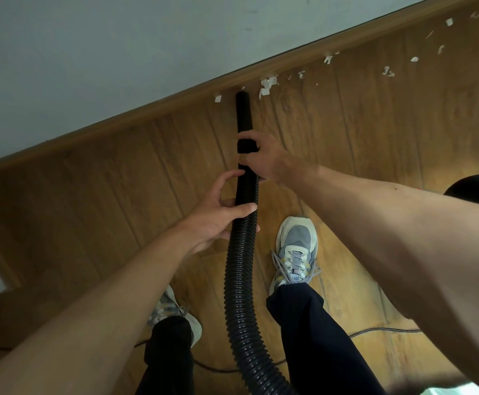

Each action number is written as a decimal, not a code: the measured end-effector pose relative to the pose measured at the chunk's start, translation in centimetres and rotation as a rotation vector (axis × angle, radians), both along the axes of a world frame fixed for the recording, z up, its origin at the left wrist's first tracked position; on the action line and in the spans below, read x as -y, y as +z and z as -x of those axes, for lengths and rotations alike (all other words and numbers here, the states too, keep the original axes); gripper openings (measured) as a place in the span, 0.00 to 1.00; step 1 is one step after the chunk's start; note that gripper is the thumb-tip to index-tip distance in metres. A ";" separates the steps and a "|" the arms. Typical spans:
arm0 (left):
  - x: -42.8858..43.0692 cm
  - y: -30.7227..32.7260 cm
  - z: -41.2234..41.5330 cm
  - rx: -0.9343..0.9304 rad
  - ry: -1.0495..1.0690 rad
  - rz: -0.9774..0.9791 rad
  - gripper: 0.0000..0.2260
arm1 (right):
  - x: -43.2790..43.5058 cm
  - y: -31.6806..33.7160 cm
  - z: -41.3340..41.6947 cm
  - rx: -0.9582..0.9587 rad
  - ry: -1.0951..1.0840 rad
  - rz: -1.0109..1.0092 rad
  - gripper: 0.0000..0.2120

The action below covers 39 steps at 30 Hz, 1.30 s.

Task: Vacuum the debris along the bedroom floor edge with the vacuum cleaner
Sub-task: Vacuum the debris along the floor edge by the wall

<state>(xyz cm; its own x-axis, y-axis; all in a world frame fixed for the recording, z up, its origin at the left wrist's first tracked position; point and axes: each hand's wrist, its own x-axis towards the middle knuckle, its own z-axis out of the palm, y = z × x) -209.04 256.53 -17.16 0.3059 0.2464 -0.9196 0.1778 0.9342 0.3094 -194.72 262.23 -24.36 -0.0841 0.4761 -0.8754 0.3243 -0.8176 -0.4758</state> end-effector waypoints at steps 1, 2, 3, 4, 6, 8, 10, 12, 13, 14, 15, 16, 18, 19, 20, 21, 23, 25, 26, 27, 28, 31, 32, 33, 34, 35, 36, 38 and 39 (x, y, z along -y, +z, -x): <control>0.0 0.1 0.0 0.000 0.001 0.002 0.29 | 0.0 0.1 0.0 0.000 0.001 0.003 0.25; 0.0 0.1 0.1 -0.001 0.003 0.004 0.29 | 0.0 0.1 0.1 0.000 0.000 0.006 0.26; 0.0 0.2 0.3 -0.003 0.007 0.004 0.29 | -0.1 0.1 0.3 -0.001 0.000 0.011 0.26; 0.0 0.2 0.5 -0.006 0.011 0.003 0.29 | -0.2 0.2 0.5 -0.005 0.003 0.015 0.26; 0.0 0.3 1.0 -0.014 0.023 0.000 0.29 | -0.4 0.2 1.2 -0.015 0.029 0.012 0.26; 0.1 0.3 1.7 -0.022 0.046 0.001 0.28 | -0.7 0.3 2.2 -0.020 0.065 0.003 0.25; 0.4 0.3 2.3 -0.031 0.072 0.010 0.28 | -0.8 0.3 3.1 -0.032 0.089 0.006 0.26; 0.7 0.3 3.1 -0.040 0.097 0.022 0.28 | -0.8 0.3 4.1 -0.051 0.125 0.008 0.26; 0.9 0.3 3.4 -0.044 0.108 0.028 0.28 | -0.7 0.3 4.5 -0.056 0.140 0.010 0.27; 1.1 0.3 3.7 -0.048 0.116 0.031 0.28 | -0.7 0.3 4.9 -0.060 0.146 0.014 0.27; 1.2 0.3 3.9 -0.053 0.119 0.033 0.28 | -0.6 0.3 5.2 -0.062 0.148 0.018 0.27; 1.3 0.3 4.1 -0.057 0.121 0.033 0.28 | -0.6 0.3 5.3 -0.065 0.151 0.019 0.27; 1.4 0.2 4.1 -0.059 0.125 0.036 0.28 | -0.5 0.2 5.3 -0.065 0.157 0.016 0.27; 1.4 0.2 4.0 -0.055 0.126 0.037 0.28 | -0.4 0.1 5.2 -0.063 0.156 0.010 0.26; 1.3 0.2 3.8 -0.050 0.125 0.038 0.28 | -0.4 0.1 5.0 -0.059 0.154 0.000 0.26; 1.2 0.1 3.5 -0.045 0.125 0.039 0.28 | -0.3 0.0 4.8 -0.050 0.149 -0.013 0.26; 0.9 0.1 2.8 -0.037 0.125 0.038 0.28 | -0.3 -0.2 4.2 -0.028 0.127 -0.040 0.25; 0.6 0.0 2.0 -0.032 0.113 0.031 0.28 | -0.4 -0.3 3.5 -0.007 0.105 -0.052 0.25; 0.4 0.0 1.7 -0.027 0.105 0.026 0.28 | -0.4 -0.3 3.0 0.003 0.096 -0.052 0.25; 0.4 -0.1 1.3 -0.019 0.097 0.024 0.28 | -0.4 -0.3 2.6 0.011 0.085 -0.048 0.25; 0.3 -0.1 1.1 -0.011 0.090 0.024 0.28 | -0.4 -0.3 2.2 0.019 0.075 -0.046 0.25; 0.3 0.0 0.5 0.007 0.078 0.040 0.29 | 0.1 -0.2 1.3 0.031 0.052 -0.042 0.25; 0.5 0.0 0.5 0.010 0.075 0.046 0.29 | 0.4 -0.2 1.2 0.033 0.047 -0.038 0.25; 0.6 0.0 0.4 0.013 0.073 0.051 0.29 | 0.6 -0.2 1.1 0.035 0.044 -0.034 0.25; 0.8 0.1 0.5 0.015 0.072 0.056 0.29 | 0.8 -0.2 1.1 0.035 0.041 -0.027 0.25; 1.1 0.1 0.5 0.015 0.073 0.060 0.29 | 1.0 -0.2 1.1 0.030 0.039 -0.019 0.26; 1.3 0.1 0.6 0.014 0.075 0.066 0.29 | 1.2 -0.1 1.2 0.024 0.040 -0.010 0.26; 1.6 0.2 0.9 0.010 0.086 0.075 0.29 | 1.4 -0.2 1.5 0.019 0.043 0.002 0.26; 1.6 0.3 1.1 0.008 0.092 0.074 0.29 | 1.4 -0.2 1.7 0.022 0.049 0.002 0.26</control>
